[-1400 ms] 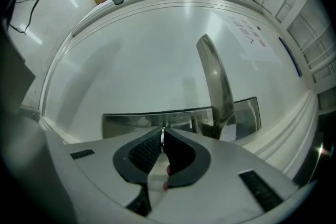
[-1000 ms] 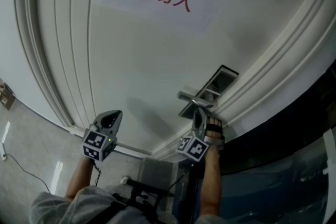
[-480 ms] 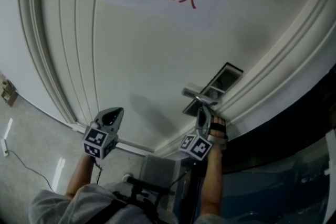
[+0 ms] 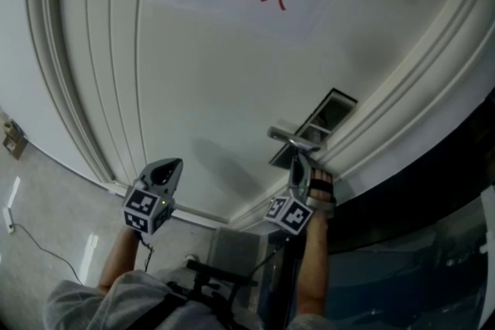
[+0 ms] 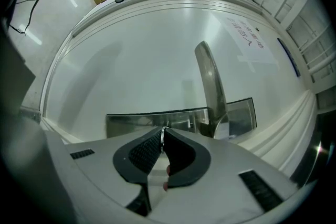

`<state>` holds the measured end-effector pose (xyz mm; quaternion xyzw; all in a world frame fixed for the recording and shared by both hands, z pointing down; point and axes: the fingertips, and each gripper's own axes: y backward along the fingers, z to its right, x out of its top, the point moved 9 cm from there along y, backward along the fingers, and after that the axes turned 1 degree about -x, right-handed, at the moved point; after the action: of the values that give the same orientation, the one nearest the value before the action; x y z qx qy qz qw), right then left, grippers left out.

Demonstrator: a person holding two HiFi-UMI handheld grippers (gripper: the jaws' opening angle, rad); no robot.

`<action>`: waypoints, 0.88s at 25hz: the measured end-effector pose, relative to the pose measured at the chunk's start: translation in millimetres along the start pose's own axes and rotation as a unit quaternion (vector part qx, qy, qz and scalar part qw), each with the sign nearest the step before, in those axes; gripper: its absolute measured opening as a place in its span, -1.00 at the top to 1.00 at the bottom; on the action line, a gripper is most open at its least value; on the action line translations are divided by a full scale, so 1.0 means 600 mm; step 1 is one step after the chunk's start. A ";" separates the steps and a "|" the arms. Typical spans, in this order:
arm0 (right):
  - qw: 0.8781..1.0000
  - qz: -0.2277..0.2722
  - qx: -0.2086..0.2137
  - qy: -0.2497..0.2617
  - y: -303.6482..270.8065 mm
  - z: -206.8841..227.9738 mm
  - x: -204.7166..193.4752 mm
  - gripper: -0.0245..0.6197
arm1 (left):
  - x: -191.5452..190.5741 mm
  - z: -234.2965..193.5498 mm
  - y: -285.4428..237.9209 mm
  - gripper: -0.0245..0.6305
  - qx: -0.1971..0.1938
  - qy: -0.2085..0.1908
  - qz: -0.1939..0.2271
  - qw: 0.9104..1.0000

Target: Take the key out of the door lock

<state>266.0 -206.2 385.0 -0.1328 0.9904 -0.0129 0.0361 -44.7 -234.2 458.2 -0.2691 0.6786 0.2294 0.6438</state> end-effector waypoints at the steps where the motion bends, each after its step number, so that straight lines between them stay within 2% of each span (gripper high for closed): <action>1: 1.000 -0.001 -0.001 0.002 0.000 0.000 0.000 0.85 | 0.000 0.000 0.001 0.90 0.000 0.000 0.000 1.000; 22: 1.000 0.000 -0.007 -0.017 0.036 0.000 -0.001 0.85 | 0.002 0.008 0.020 0.90 -0.008 -0.006 0.002 1.000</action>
<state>261.2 -185.3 384.6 -0.1335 0.9897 -0.0037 0.0516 -49.3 -222.0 456.3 -0.2720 0.6732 0.2377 0.6452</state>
